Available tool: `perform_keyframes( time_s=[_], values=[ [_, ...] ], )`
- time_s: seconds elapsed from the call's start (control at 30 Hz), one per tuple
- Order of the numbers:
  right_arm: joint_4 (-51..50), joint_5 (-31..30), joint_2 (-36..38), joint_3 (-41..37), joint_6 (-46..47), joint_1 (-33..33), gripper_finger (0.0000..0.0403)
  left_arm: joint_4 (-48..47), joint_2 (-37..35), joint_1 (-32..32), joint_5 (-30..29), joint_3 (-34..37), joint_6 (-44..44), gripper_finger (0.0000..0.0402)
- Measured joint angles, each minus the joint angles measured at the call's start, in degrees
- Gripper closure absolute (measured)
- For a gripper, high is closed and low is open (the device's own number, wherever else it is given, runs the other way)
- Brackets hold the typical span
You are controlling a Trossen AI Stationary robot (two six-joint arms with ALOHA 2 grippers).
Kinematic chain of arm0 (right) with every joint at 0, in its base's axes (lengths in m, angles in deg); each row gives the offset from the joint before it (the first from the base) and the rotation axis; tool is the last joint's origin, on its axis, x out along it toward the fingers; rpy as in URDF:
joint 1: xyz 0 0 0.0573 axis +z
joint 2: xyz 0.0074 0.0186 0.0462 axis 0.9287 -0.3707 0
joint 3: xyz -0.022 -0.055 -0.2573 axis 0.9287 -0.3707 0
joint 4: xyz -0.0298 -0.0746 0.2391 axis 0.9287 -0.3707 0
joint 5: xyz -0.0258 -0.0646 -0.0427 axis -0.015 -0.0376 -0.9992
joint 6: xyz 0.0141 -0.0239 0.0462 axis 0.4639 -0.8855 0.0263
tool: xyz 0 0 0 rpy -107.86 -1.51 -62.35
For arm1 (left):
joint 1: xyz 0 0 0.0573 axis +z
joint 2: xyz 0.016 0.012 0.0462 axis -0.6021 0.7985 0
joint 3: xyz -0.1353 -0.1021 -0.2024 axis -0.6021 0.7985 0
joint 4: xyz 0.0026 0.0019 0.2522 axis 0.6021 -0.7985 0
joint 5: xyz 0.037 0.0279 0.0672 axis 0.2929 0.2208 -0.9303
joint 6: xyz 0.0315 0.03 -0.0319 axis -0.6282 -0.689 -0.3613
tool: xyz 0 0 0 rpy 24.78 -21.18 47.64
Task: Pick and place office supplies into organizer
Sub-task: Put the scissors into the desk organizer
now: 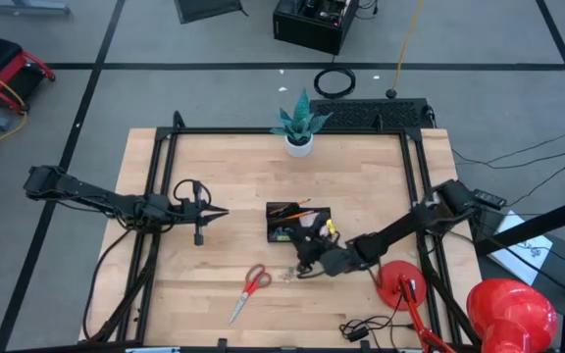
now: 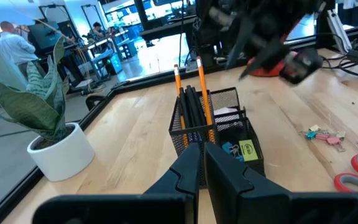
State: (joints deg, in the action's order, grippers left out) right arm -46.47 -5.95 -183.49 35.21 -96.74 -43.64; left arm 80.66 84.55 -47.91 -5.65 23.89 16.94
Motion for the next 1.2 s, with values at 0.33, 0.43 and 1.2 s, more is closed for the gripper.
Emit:
perform_keyframes(
  time_s=[0.33,0.43,1.2],
  values=[
    [-5.2,18.0,14.3,-2.6,5.9,4.5,0.0394,0.0,0.0,0.0,0.4,0.0,0.1,0.0371],
    [-4.4,24.2,18.3,-6.6,8.7,4.5,0.0398,0.1,0.0,0.0,0.4,0.0,0.3,0.0371],
    [27.4,35.0,16.1,-33.4,26.4,4.2,0.0402,0.1,0.0,0.0,0.4,0.0,0.2,0.0371]
  ],
)
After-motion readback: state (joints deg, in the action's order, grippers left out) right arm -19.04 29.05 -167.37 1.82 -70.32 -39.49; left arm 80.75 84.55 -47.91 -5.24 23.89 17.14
